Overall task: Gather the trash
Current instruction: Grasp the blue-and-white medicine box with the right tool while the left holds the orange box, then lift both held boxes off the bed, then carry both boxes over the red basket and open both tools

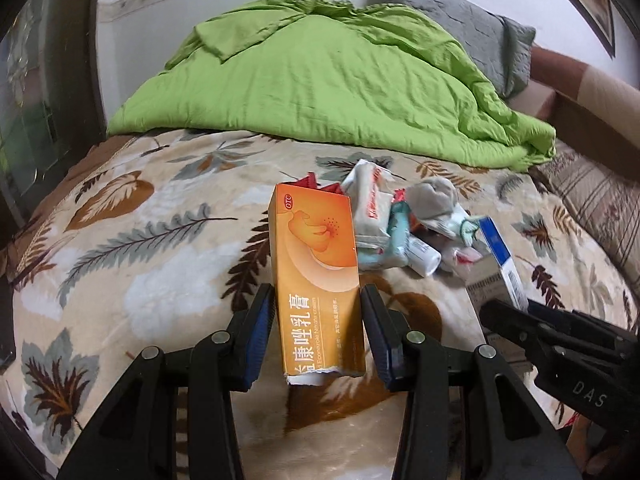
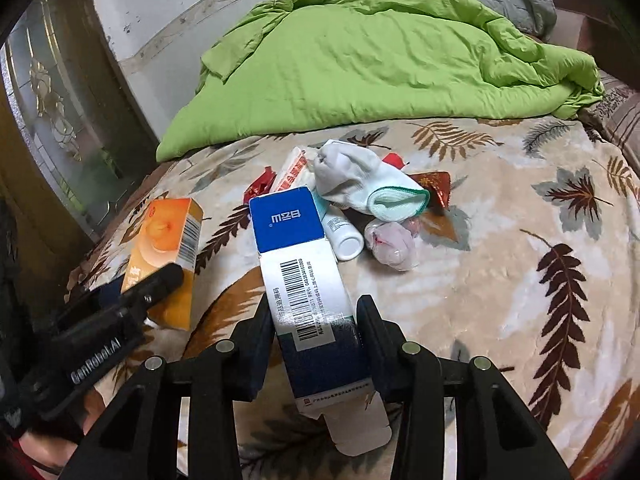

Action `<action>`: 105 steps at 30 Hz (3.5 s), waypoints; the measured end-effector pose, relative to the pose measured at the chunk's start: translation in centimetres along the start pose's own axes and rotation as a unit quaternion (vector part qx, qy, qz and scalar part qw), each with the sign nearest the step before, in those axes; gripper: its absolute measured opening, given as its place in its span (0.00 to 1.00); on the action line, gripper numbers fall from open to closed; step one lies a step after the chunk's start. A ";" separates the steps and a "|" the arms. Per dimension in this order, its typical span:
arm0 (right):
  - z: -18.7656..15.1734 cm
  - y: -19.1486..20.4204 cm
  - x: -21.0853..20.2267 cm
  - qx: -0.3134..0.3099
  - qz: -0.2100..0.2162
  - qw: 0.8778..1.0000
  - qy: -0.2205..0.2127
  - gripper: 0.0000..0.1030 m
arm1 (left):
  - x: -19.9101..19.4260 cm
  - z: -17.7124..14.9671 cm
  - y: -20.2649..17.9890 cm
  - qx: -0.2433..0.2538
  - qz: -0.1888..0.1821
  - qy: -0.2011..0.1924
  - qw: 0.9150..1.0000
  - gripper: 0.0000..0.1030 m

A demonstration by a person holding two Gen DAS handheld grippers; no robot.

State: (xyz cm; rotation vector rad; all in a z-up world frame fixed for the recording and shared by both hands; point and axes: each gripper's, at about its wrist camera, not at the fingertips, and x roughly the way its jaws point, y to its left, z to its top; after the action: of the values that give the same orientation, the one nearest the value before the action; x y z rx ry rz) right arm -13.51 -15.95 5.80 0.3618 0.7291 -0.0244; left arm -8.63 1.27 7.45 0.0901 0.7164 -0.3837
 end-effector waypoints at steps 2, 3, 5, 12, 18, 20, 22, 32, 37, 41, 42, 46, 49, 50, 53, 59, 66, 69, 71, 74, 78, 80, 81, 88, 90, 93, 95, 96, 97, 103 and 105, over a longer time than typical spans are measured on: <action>-0.1 -0.5 -0.2 0.010 0.000 1.000 -0.003 0.43 | 0.0 0.0 -0.5 0.006 0.000 -0.002 1.000 0.42; -0.2 -1.0 -0.4 0.015 0.000 1.000 -0.004 0.43 | 0.0 -0.1 -0.7 0.008 0.002 -0.003 1.000 0.42; 0.0 -1.8 -0.6 0.027 -0.001 1.000 -0.007 0.43 | 0.1 -0.2 -1.0 0.014 0.005 -0.003 1.000 0.42; 0.1 -2.7 -1.2 0.039 0.002 0.999 -0.011 0.43 | 0.1 -0.3 -1.8 0.025 0.013 -0.005 1.000 0.42; 0.3 -2.8 -1.5 0.035 0.003 0.999 -0.015 0.43 | 0.1 -0.4 -2.7 0.040 0.024 -0.011 0.999 0.42; 0.3 -2.8 -1.7 0.035 0.003 0.999 -0.016 0.43 | 0.1 -0.4 -2.9 0.043 0.025 -0.013 0.999 0.42; 0.2 -2.8 -1.9 0.035 0.003 0.999 -0.019 0.43 | 0.1 -0.4 -3.0 0.046 0.026 -0.014 0.999 0.42; 0.3 -3.0 -1.8 0.038 0.005 0.999 -0.019 0.43 | 0.2 -0.4 -3.8 0.059 0.030 -0.018 0.998 0.42; 0.3 -3.0 -1.7 0.038 0.005 0.999 -0.018 0.43 | 0.2 -0.4 -3.9 0.059 0.030 -0.017 0.998 0.42; 0.3 -3.0 -1.7 0.038 0.004 0.999 -0.019 0.43 | 0.1 -0.4 -3.9 0.060 0.032 -0.017 0.998 0.42; 0.3 -3.0 -1.7 0.039 0.004 0.999 -0.019 0.43 | 0.2 -0.4 -3.9 0.061 0.032 -0.017 0.997 0.42; 0.3 -3.1 -1.7 0.039 0.003 0.999 -0.020 0.43 | 0.2 -0.5 -3.9 0.061 0.032 -0.017 0.997 0.42; 0.3 -3.2 -1.7 0.040 0.003 0.999 -0.021 0.43 | 0.2 -0.5 -4.0 0.061 0.032 -0.018 0.997 0.42; 0.3 -3.2 -1.7 0.039 0.002 0.999 -0.022 0.43 | 0.2 -0.5 -3.9 0.061 0.032 -0.018 0.997 0.42; 0.3 -3.3 -1.9 0.039 0.000 0.999 -0.025 0.43 | 0.1 -0.5 -4.0 0.061 0.032 -0.018 0.997 0.42; 0.2 -3.5 -2.4 0.042 -0.004 0.999 -0.031 0.43 | 0.1 -0.5 -4.1 0.064 0.032 -0.019 0.997 0.42; 0.2 -4.0 -3.4 0.052 -0.003 0.998 -0.040 0.43 | -0.3 -0.3 -4.2 0.068 0.026 -0.024 0.997 0.42; 0.0 -4.2 -4.0 0.055 0.000 0.998 -0.042 0.43 | -0.7 -0.4 -4.1 0.065 0.017 -0.029 0.997 0.42; -0.3 -4.4 -4.9 0.058 0.003 0.997 -0.044 0.43 | -1.1 -0.5 -4.0 0.059 0.007 -0.030 0.998 0.42; -0.7 -5.3 -6.2 0.070 0.012 0.997 -0.044 0.43 | -1.8 -0.6 -4.2 0.056 -0.006 -0.032 0.998 0.42; -1.6 -7.7 -8.5 0.109 0.025 0.993 -0.040 0.43 | -2.9 -1.0 -5.3 0.051 -0.044 -0.022 0.997 0.42; -2.1 -8.9 -9.9 0.126 0.031 0.991 -0.041 0.43 | -3.7 -1.4 -6.5 0.056 -0.072 -0.015 0.996 0.42; -2.3 -9.5 -10.6 0.134 0.034 0.989 -0.042 0.43 | -4.2 -1.7 -7.4 0.063 -0.088 -0.010 0.994 0.42; -4.9 -14.5 -18.2 0.175 0.013 0.982 -0.076 0.43 | -7.5 -2.1 -14.1 0.111 -0.199 0.009 0.974 0.42; -5.9 -16.1 -20.3 0.186 -0.003 0.979 -0.084 0.43 | -8.4 -2.4 -16.5 0.131 -0.228 0.014 0.965 0.43; -8.4 -19.3 -24.1 0.214 -0.038 0.971 -0.095 0.44 | -9.5 -3.3 -21.1 0.166 -0.284 0.038 0.943 0.43; -10.3 -21.4 -26.0 0.242 -0.056 0.964 -0.097 0.44 | -9.9 -4.2 -23.9 0.183 -0.317 0.061 0.929 0.43; -10.9 -22.1 -26.5 0.252 -0.061 0.961 -0.097 0.44 | -10.0 -4.7 -25.3 0.191 -0.332 0.073 0.921 0.43; -11.8 -23.1 -27.1 0.265 -0.070 0.957 -0.095 0.44 | -10.0 -5.3 -26.9 0.202 -0.346 0.087 0.912 0.43; -16.3 -26.9 -28.9 0.323 -0.100 0.938 -0.079 0.45 | -10.0 -8.6 -33.3 0.245 -0.379 0.140 0.881 0.44; -16.7 -27.2 -29.3 0.328 -0.110 0.935 -0.079 0.49 | -9.9 -9.0 -34.3 0.253 -0.381 0.147 0.877 0.48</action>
State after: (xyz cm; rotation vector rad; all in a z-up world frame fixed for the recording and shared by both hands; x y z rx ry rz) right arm -50.22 -38.97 4.92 0.9033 0.5828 -0.5145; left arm -33.82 -25.56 8.82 0.3717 0.9244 -1.3394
